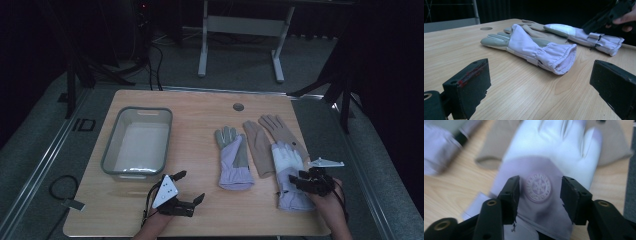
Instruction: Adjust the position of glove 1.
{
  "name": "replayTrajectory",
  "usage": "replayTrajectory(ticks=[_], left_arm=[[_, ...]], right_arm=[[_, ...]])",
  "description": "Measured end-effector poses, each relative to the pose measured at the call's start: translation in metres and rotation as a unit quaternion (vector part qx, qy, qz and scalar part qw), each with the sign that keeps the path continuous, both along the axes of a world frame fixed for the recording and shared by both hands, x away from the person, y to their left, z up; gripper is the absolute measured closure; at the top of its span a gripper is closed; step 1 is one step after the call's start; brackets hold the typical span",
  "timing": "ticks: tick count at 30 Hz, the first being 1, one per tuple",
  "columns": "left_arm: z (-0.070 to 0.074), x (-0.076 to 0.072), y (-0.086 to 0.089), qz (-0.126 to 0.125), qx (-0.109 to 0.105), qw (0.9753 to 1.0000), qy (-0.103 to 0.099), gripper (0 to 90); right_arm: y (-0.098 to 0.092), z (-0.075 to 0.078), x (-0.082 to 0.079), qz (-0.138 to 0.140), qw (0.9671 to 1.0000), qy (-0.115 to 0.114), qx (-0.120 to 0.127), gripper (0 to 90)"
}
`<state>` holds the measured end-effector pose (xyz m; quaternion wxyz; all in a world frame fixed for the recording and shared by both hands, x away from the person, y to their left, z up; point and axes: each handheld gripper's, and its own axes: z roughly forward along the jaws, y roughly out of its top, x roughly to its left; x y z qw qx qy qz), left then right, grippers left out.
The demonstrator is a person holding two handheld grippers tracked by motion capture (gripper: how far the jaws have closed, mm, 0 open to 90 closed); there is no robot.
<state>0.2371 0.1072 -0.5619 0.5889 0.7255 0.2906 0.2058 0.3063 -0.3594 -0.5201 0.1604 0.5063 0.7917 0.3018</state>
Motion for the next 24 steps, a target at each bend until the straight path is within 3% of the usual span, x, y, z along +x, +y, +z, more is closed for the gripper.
replayTrajectory(ticks=[2, 3, 4, 13, 16, 20, 24], left_arm=[[0.000, 0.000, 0.000, 0.000, 0.000, 1.0000, 0.000, 3.1], [0.000, 0.000, 0.000, 0.001, 0.000, 1.0000, 0.002, 3.1], [0.000, 0.001, 0.000, 0.000, 0.000, 1.0000, 0.003, 3.1], [0.000, 0.000, 0.000, 0.003, 0.001, 1.0000, -0.001, 3.1], [0.000, 0.000, 0.000, 0.005, 0.001, 1.0000, 0.000, 3.1], [0.000, 0.000, 0.000, 0.006, 0.002, 1.0000, -0.001, 3.1], [0.000, 0.000, 0.000, 0.006, 0.002, 1.0000, -0.001, 3.1]], right_arm=[[0.000, -0.006, 0.002, 0.001, 1.0000, 0.005, 0.000, 48.0], [-0.002, -0.014, 0.001, 0.005, 0.9998, 0.001, 0.019, 58.0], [-0.002, -0.016, 0.000, 0.004, 0.9996, -0.002, 0.026, 61.1], [0.006, -0.012, -0.008, -0.007, 0.9998, -0.014, 0.011, 77.2], [0.003, -0.002, -0.012, -0.009, 0.9996, -0.014, 0.022, 79.2], [-0.005, 0.013, -0.015, -0.017, 0.9977, -0.022, 0.062, 79.6], [-0.006, 0.036, -0.014, -0.020, 0.9970, -0.051, 0.054, 79.8]])
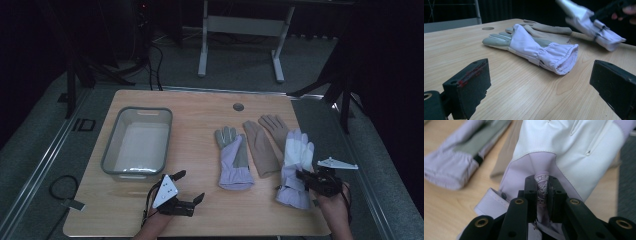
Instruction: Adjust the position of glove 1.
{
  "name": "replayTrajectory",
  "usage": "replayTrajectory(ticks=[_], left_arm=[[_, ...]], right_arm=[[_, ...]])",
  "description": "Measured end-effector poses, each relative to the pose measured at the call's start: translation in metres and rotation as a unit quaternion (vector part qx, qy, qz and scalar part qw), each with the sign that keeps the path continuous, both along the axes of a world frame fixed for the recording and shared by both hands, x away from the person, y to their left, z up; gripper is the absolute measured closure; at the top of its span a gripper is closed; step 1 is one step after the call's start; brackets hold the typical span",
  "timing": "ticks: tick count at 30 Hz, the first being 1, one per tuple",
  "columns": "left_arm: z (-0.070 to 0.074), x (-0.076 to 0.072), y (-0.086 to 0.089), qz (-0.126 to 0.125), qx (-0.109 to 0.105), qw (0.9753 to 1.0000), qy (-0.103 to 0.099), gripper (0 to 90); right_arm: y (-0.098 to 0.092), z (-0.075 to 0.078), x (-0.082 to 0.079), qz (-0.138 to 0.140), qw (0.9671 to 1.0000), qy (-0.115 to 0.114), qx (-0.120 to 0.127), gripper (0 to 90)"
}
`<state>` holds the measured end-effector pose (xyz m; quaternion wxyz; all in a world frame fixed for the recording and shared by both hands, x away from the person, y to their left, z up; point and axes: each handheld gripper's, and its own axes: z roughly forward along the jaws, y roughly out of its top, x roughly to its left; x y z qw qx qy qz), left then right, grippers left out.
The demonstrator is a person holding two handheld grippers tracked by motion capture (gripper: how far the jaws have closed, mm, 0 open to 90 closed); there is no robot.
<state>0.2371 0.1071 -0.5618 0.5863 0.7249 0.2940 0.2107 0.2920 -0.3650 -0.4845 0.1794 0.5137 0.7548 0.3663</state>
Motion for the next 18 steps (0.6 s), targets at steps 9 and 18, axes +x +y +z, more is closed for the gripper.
replayTrajectory(ticks=[9, 18], left_arm=[[0.000, 0.000, 0.000, 0.001, -0.001, 1.0000, -0.001, 3.2], [0.000, 0.000, 0.000, 0.001, -0.001, 1.0000, -0.001, 3.1]], right_arm=[[0.017, 0.036, 0.022, 0.018, 0.9995, -0.026, -0.010, 79.9], [0.047, 0.057, 0.046, 0.050, 0.9981, -0.035, -0.009, 79.8]])
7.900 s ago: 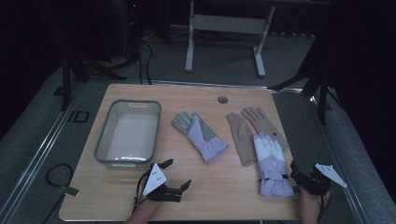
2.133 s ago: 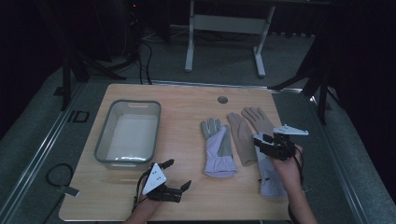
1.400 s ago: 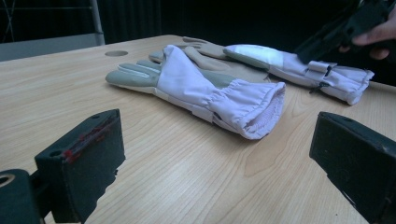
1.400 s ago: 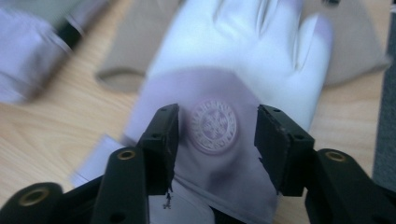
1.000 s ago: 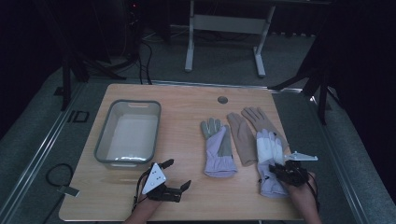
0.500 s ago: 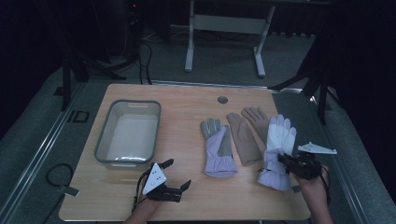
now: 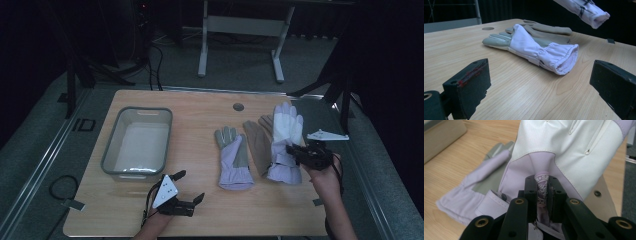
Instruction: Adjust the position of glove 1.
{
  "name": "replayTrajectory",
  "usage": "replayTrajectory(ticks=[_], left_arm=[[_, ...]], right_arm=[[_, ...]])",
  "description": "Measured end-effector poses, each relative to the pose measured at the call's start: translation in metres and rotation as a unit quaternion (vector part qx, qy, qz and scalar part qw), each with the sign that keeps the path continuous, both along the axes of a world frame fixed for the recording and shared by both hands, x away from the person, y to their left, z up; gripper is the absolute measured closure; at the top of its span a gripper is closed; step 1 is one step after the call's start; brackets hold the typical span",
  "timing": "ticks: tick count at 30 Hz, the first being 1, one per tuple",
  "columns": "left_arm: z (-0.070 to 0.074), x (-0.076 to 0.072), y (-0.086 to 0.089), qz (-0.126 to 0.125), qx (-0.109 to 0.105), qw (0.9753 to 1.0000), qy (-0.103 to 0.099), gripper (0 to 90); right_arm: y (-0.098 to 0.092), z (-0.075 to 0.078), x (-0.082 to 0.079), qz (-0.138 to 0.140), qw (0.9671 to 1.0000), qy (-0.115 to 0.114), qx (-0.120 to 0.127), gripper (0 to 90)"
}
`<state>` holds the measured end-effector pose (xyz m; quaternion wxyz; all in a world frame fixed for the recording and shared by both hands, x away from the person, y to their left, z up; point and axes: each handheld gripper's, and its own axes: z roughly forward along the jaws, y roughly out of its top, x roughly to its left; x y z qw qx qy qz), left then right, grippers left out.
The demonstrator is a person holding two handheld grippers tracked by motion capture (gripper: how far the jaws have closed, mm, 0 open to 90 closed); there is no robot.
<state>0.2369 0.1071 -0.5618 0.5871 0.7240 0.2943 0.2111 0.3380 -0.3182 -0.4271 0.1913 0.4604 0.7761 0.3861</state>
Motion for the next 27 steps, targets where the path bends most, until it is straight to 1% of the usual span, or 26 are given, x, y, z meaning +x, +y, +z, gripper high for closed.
replayTrajectory(ticks=[1, 2, 5, 6, 7, 8, 9, 12, 15, 18, 22, 27], left_arm=[[0.000, 0.000, 0.000, 0.000, 0.001, 1.0000, 0.000, 3.1], [0.000, 0.000, 0.000, 0.000, 0.001, 1.0000, 0.000, 3.1], [0.000, 0.000, 0.000, 0.000, 0.000, 1.0000, 0.000, 3.1], [0.000, 0.000, 0.000, 0.000, 0.000, 1.0000, 0.000, 3.2], [0.000, 0.000, 0.000, 0.000, 0.000, 1.0000, 0.000, 3.2], [0.000, 0.000, 0.000, 0.000, 0.000, 1.0000, 0.000, 3.1], [0.000, 0.000, 0.000, 0.000, 0.000, 1.0000, -0.001, 3.1], [0.000, 0.000, 0.000, -0.001, 0.000, 1.0000, -0.001, 3.1], [0.000, 0.000, 0.000, -0.001, -0.001, 1.0000, 0.000, 3.1], [0.000, 0.000, 0.000, -0.001, -0.001, 1.0000, -0.001, 3.2], [0.000, 0.000, 0.000, -0.001, 0.000, 1.0000, 0.000, 3.1], [0.000, 0.000, 0.000, -0.001, 0.001, 1.0000, -0.002, 3.2]], right_arm=[[0.004, 0.003, 0.002, 0.003, 1.0000, -0.001, 0.001, 79.7], [0.004, 0.003, 0.002, 0.003, 1.0000, -0.001, 0.001, 79.7], [0.017, 0.009, 0.007, 0.010, 0.9999, -0.002, 0.000, 79.7], [0.028, 0.013, 0.010, 0.016, 0.9999, -0.002, -0.002, 79.6], [0.028, 0.013, 0.010, 0.016, 0.9999, -0.002, -0.002, 79.6], [0.033, 0.015, 0.011, 0.019, 0.9998, -0.003, -0.005, 79.7], [0.043, 0.017, 0.014, 0.024, 0.9997, -0.003, -0.003, 79.7], [0.057, 0.018, 0.017, 0.035, 0.9994, 0.000, -0.001, 79.6], [0.072, 0.016, 0.020, 0.044, 0.9990, 0.006, -0.002, 79.6], [0.084, 0.012, 0.021, 0.045, 0.9988, 0.018, 0.007, 79.6], [0.101, 0.005, 0.018, 0.046, 0.9984, 0.032, 0.005, 79.6], [0.120, -0.008, 0.016, 0.044, 0.9980, 0.045, -0.002, 79.6]])
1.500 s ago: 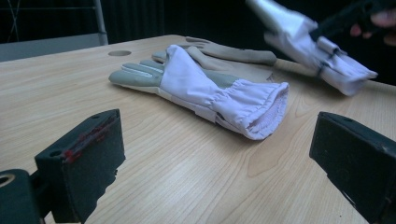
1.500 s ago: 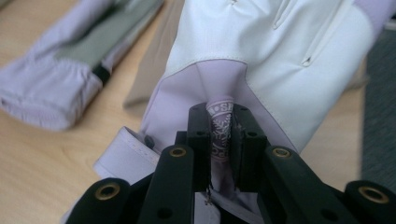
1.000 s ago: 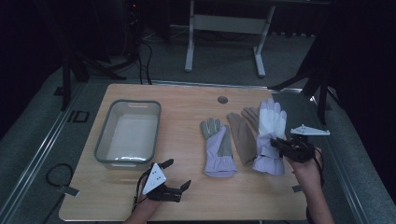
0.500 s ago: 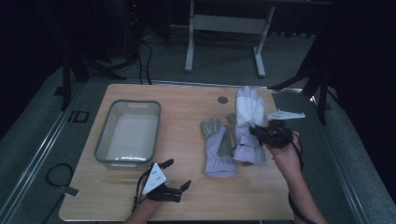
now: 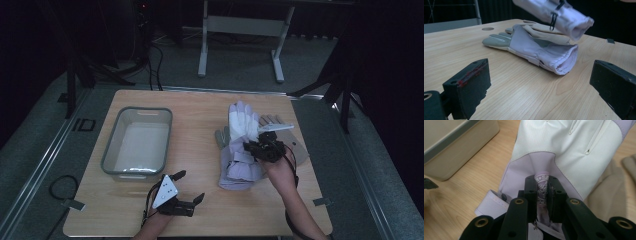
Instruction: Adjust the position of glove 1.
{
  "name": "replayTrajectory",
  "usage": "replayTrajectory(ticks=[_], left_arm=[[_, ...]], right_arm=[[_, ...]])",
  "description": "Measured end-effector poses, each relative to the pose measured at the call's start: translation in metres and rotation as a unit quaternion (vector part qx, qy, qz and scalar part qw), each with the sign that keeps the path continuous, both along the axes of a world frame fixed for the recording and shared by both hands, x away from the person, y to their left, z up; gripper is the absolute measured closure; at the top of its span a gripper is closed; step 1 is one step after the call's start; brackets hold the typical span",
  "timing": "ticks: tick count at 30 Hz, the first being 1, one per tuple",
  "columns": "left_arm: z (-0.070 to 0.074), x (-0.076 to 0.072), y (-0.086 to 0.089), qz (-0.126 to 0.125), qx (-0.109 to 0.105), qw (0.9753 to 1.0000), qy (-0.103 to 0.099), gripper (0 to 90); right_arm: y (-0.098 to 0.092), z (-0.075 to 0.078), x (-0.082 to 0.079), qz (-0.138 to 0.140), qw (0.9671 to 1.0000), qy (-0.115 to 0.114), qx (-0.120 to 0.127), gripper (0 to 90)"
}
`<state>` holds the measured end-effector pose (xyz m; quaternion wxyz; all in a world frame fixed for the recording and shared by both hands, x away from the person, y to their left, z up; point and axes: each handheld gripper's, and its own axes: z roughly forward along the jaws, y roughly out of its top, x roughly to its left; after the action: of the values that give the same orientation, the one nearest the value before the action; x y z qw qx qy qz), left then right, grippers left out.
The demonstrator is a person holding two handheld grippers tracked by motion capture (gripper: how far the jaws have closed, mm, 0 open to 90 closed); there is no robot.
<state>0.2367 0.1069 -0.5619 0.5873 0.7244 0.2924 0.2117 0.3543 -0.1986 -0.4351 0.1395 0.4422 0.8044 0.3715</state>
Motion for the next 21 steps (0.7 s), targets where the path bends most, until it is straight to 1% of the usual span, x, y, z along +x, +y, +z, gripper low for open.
replayTrajectory(ticks=[3, 4, 5, 6, 7, 10, 13, 15, 17, 18, 19, 21], left_arm=[[0.000, 0.000, 0.000, 0.000, -0.001, 1.0000, 0.000, 3.2], [0.000, 0.000, 0.000, 0.000, -0.001, 1.0000, 0.000, 3.1], [0.000, 0.000, 0.000, 0.000, -0.001, 1.0000, 0.001, 3.1], [0.000, 0.000, 0.000, 0.000, 0.000, 1.0000, 0.000, 3.1], [0.000, 0.000, 0.000, 0.000, 0.000, 1.0000, 0.000, 3.1], [0.000, 0.000, 0.000, 0.000, -0.001, 1.0000, 0.001, 3.1], [0.000, 0.000, 0.000, 0.000, -0.001, 1.0000, 0.001, 3.1], [0.000, 0.000, 0.000, 0.000, -0.001, 1.0000, 0.001, 3.1], [0.000, 0.000, 0.000, 0.000, 0.000, 1.0000, 0.000, 3.1], [0.000, 0.000, 0.000, 0.000, 0.000, 1.0000, 0.000, 3.2], [0.000, 0.000, 0.000, 0.000, -0.001, 1.0000, 0.000, 3.1], [0.000, 0.000, 0.000, 0.000, -0.001, 1.0000, 0.000, 3.2]], right_arm=[[0.009, -0.010, -0.002, -0.007, 0.9999, 0.004, -0.009, 79.6], [0.012, -0.013, -0.002, -0.008, 0.9998, 0.003, -0.016, 79.5], [0.014, -0.018, -0.002, -0.009, 0.9998, 0.007, -0.019, 79.5], [0.015, -0.020, -0.001, -0.009, 0.9998, 0.013, -0.015, 79.5], [0.017, -0.024, 0.000, -0.008, 0.9997, 0.017, -0.017, 79.4], [0.022, -0.034, 0.001, -0.014, 0.9992, 0.023, -0.028, 79.4], [0.026, -0.042, 0.004, -0.017, 0.9988, 0.028, -0.036, 79.3], [0.029, -0.048, 0.007, -0.021, 0.9983, 0.027, -0.047, 79.2], [0.030, -0.054, 0.009, -0.024, 0.9979, 0.029, -0.053, 79.0], [0.030, -0.056, 0.010, -0.025, 0.9978, 0.031, -0.053, 78.7], [0.030, -0.060, 0.011, -0.025, 0.9979, 0.036, -0.048, 78.5], [0.029, -0.063, 0.012, -0.027, 0.9979, 0.039, -0.043, 78.0]])
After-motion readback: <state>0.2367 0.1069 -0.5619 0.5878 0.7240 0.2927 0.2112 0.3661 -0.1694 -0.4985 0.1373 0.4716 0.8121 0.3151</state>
